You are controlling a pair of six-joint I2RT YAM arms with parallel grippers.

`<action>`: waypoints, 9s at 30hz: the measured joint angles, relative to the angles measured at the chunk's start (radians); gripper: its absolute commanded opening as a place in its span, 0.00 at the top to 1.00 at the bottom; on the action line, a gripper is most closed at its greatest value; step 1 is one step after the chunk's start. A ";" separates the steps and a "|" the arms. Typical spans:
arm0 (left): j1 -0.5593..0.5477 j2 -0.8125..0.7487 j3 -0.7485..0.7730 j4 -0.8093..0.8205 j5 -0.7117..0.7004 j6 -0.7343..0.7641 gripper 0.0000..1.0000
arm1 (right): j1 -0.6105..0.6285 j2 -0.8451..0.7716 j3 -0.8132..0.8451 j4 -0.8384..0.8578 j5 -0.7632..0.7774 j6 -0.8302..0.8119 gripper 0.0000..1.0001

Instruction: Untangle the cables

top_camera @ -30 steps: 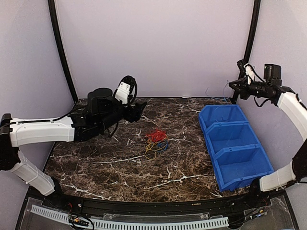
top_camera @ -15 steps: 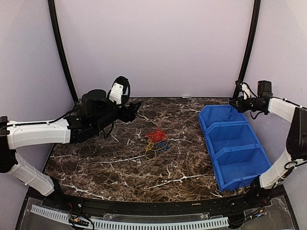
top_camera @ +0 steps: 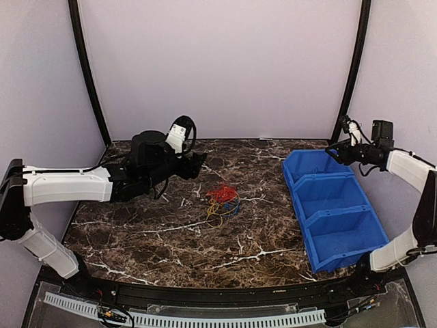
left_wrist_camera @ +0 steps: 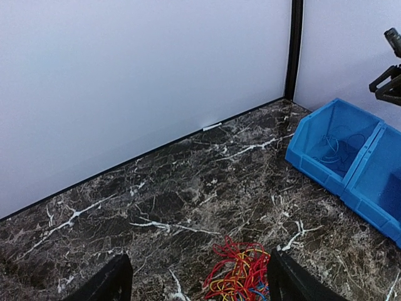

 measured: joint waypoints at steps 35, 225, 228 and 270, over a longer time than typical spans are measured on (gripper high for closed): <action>0.030 0.131 0.007 -0.276 0.082 -0.421 0.30 | 0.867 0.324 0.154 -0.167 0.258 -0.270 0.67; -0.151 0.290 -0.491 0.632 0.328 -0.272 0.50 | 0.416 0.233 1.185 -0.260 0.043 0.008 1.00; -0.151 0.282 -0.499 0.633 0.328 -0.271 0.50 | 0.413 0.233 1.143 -0.251 0.077 -0.010 1.00; -0.150 0.229 -0.469 0.558 0.264 -0.245 0.51 | 0.097 0.013 0.423 -0.007 0.111 -0.044 1.00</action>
